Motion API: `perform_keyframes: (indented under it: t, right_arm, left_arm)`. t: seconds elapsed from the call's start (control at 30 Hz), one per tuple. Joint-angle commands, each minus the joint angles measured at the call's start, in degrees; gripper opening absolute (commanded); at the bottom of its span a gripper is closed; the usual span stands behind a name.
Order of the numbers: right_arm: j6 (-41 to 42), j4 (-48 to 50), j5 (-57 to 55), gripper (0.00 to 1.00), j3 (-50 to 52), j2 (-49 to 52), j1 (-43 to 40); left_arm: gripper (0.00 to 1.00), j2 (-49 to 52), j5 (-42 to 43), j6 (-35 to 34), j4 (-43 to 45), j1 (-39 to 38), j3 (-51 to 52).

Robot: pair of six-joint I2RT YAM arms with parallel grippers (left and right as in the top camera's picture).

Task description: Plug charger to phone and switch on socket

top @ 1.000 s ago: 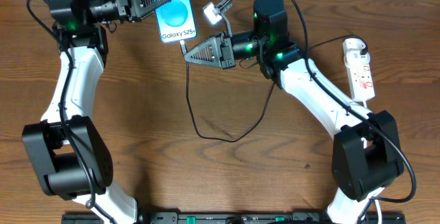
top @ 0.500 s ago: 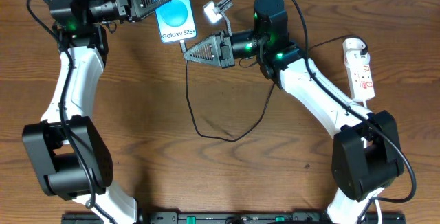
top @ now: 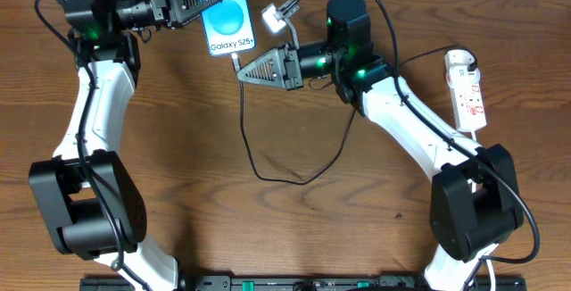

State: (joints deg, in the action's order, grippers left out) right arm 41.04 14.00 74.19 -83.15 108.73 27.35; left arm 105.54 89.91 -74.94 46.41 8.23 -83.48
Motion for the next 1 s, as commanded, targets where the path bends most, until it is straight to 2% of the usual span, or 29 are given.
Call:
perform_keyframes:
  t: [0.0,0.97]
  right_arm:
    - [-0.17,-0.11,1.36,0.01,-0.07,0.33,0.48]
    - [0.55,1.49,-0.98,0.01,-0.07,0.33,-0.26]
  left_arm:
    - [0.07,-0.94,0.11,0.79,0.44,0.15,-0.24]
    - [0.08,-0.94,0.11,0.76,0.42,0.13,-0.24]
